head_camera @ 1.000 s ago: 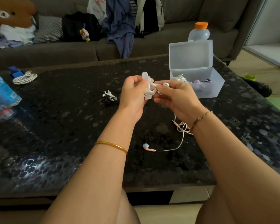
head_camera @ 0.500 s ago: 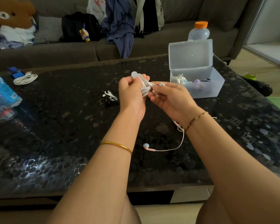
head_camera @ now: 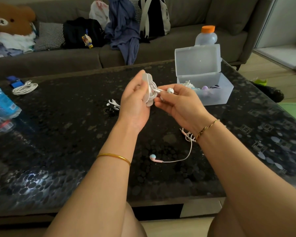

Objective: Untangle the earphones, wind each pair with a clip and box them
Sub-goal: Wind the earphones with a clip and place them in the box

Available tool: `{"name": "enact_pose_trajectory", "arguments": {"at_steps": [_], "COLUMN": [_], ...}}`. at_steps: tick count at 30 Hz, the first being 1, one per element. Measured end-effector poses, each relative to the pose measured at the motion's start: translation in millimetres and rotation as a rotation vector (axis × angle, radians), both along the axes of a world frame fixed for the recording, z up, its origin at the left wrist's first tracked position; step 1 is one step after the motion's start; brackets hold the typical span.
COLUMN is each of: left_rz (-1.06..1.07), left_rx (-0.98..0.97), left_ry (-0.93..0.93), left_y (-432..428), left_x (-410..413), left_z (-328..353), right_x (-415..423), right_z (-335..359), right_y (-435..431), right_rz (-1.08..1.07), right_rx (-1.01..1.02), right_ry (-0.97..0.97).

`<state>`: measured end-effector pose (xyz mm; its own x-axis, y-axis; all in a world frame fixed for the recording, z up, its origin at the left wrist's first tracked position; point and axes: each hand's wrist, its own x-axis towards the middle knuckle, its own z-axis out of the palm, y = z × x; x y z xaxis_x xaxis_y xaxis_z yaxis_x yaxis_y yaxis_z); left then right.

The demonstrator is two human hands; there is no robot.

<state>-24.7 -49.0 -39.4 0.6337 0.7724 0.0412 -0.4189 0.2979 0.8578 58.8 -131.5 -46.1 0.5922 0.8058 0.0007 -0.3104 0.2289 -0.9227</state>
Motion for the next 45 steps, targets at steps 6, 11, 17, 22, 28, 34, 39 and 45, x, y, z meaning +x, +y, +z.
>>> {"name": "enact_pose_trajectory", "arguments": {"at_steps": [6,11,17,22,28,34,39,45], "left_rz": [0.171,0.041,0.080,0.011,0.010,-0.004,-0.029,0.069], "left_rx": [0.420,0.230,0.342,0.456,0.616,0.659,0.606,0.630], "left_ry": [0.491,0.393,0.535,0.551,0.603,0.598,0.569,0.613], "left_y": [5.6,1.5,5.9,3.4,1.4,-0.2,-2.6,1.3], "left_x": [-3.0,-6.5,-3.5,-4.3,-3.1,0.0,-0.4,-3.0], "left_z": [-2.0,9.7,0.3,-0.8,-3.2,-3.6,-2.1,-5.4], "right_x": [4.5,4.9,4.1,11.2,18.2,15.5,10.1,11.5], "right_z": [-0.3,-1.0,-4.2,-3.3,-1.2,-2.4,-0.5,3.4], "right_y": [0.0,2.0,4.7,6.0,4.2,3.1,6.4,2.9], "right_rz": [-0.227,-0.261,-0.161,-0.204,-0.164,-0.233,-0.270,-0.132], "right_rx": [-0.161,-0.207,-0.166,-0.151,-0.231,-0.255,-0.250,-0.253], "right_ry": [-0.574,-0.832,-0.605,-0.611,-0.708,-0.640,-0.685,-0.668]}}
